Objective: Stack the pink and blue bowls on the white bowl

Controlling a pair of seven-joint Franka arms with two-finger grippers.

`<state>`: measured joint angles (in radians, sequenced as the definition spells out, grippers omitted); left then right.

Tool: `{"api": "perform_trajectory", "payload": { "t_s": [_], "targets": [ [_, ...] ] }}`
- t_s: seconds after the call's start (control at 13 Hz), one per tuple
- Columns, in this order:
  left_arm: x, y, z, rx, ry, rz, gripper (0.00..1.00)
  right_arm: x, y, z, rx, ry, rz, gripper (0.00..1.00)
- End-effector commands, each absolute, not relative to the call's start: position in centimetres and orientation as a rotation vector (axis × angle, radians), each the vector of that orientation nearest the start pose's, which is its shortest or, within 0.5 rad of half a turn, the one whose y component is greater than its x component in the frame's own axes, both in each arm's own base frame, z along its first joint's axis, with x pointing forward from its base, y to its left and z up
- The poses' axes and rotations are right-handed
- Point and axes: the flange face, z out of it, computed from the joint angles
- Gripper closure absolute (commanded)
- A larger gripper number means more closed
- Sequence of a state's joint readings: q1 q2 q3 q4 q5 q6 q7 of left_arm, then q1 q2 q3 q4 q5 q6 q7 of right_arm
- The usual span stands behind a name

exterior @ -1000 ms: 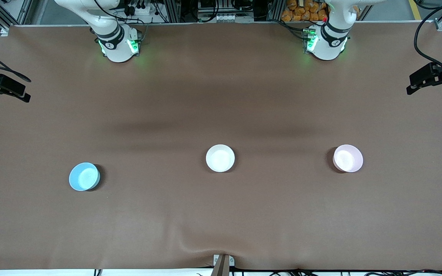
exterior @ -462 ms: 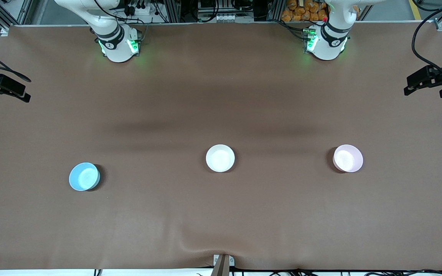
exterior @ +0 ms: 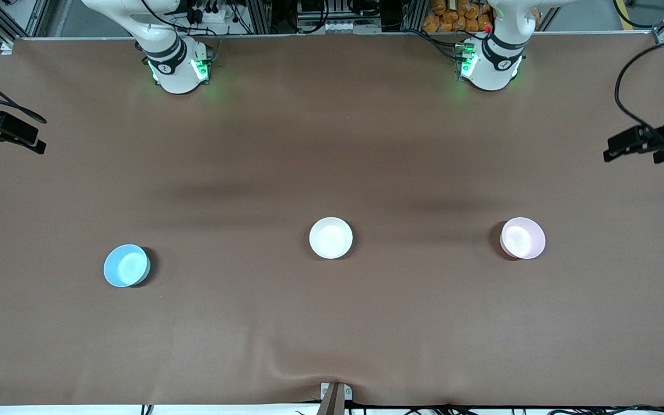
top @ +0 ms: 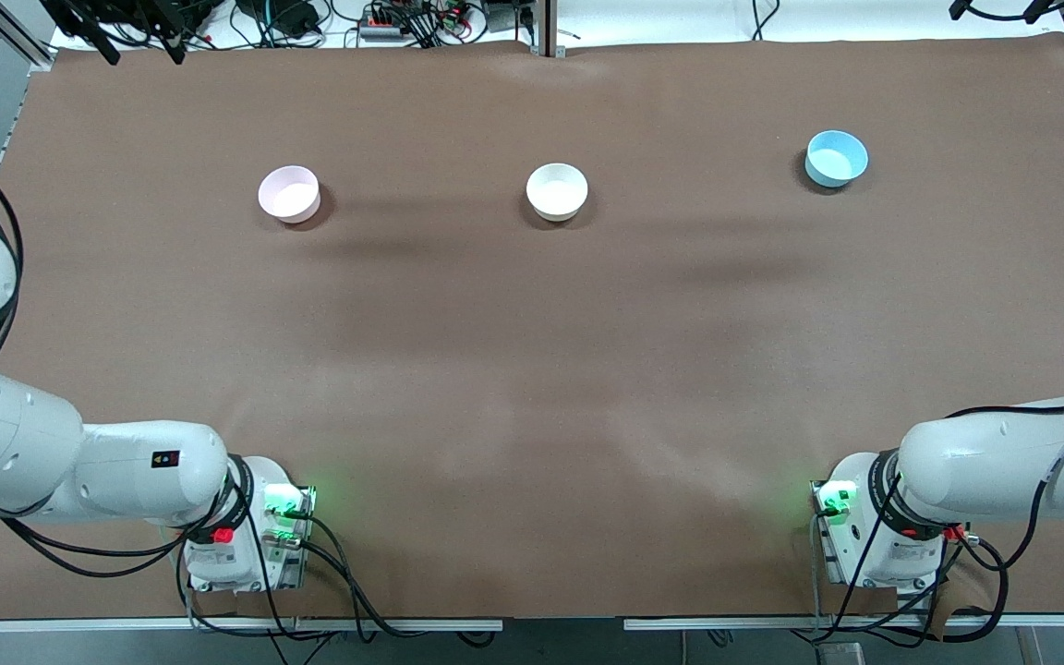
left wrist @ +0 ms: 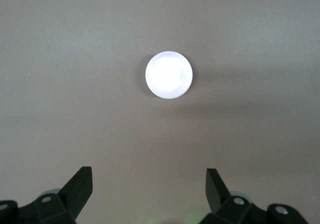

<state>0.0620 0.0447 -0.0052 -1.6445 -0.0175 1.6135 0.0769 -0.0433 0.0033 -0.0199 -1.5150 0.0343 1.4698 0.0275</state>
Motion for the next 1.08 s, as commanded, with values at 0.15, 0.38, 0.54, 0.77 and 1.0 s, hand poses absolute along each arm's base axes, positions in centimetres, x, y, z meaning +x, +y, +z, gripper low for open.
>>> {"api": "perform_trajectory", "payload": {
  "t_s": [0.15, 0.38, 0.54, 0.77, 1.0],
  "targets": [
    [57.2, 3.5, 48.9, -3.145, 0.028, 0.043, 0.00, 54.4, -2.9, 64.3, -3.107, 0.127, 0.071, 0.00],
    [59.3, 3.8, 44.3, -3.146, 0.033, 0.043, 0.00, 54.4, -2.8, 64.3, -3.107, 0.125, 0.073, 0.00],
    [60.1, 4.0, 40.7, -3.147, 0.030, 0.050, 0.00, 54.4, -2.8, 64.1, -3.107, 0.125, 0.075, 0.00],
    [59.5, 4.4, 34.8, -3.148, 0.016, 0.009, 0.00, 54.4, -2.8, 64.1, -3.107, 0.125, 0.076, 0.00],
    [60.0, 4.6, 30.4, -3.147, 0.012, 0.011, 0.00, 54.4, -2.8, 64.1, -3.107, 0.125, 0.076, 0.00]
  ]
}}
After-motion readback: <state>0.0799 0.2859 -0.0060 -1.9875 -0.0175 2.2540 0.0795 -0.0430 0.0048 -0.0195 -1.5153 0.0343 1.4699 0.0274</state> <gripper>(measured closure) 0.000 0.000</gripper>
